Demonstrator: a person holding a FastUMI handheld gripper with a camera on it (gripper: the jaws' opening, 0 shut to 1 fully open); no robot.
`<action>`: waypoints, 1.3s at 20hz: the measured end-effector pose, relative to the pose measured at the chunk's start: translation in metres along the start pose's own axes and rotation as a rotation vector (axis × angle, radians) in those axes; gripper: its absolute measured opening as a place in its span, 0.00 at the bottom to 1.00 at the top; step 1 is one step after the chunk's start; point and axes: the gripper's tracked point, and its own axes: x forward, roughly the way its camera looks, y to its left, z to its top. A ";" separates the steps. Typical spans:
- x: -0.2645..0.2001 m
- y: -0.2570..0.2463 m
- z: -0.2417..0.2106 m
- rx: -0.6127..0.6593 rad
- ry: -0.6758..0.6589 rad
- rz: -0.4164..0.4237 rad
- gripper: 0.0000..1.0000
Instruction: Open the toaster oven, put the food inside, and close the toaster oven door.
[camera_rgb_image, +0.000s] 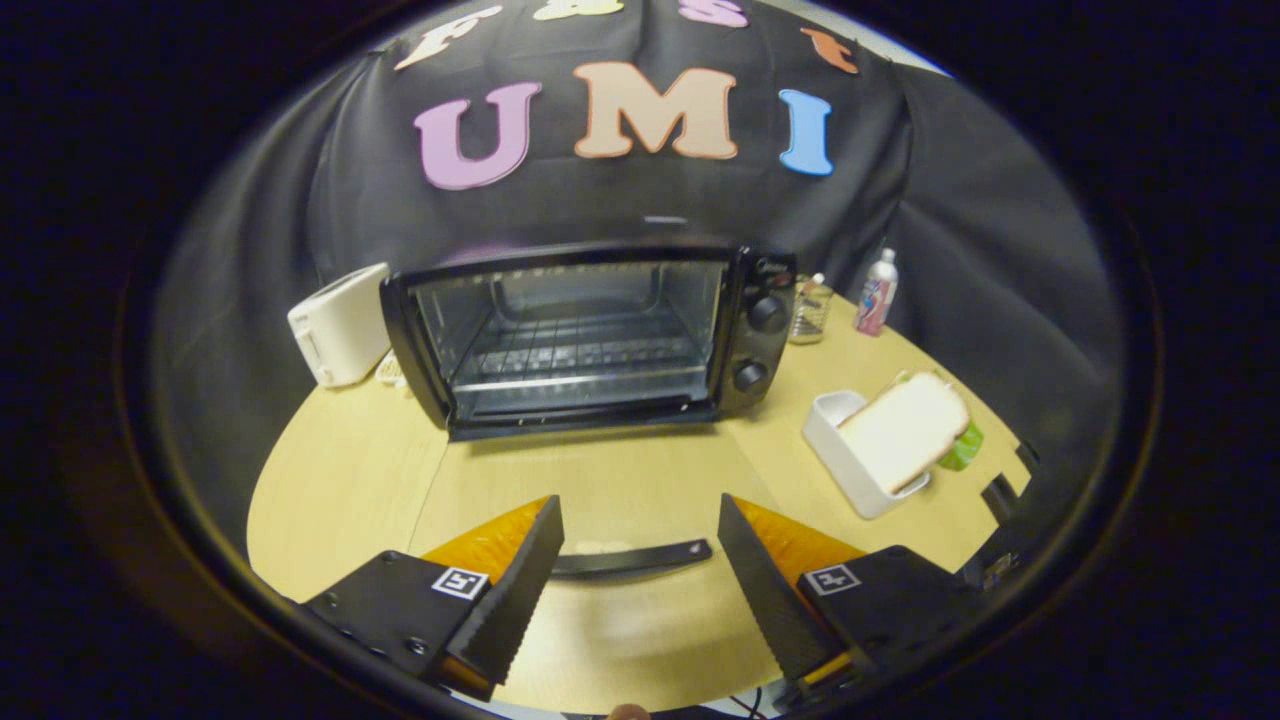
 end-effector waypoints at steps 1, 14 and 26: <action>-0.003 -0.012 0.013 0.024 -0.021 -0.025 0.99; 0.007 -0.211 0.077 0.297 -0.191 -0.382 0.98; 0.036 -0.272 0.022 0.479 -0.097 -0.445 0.98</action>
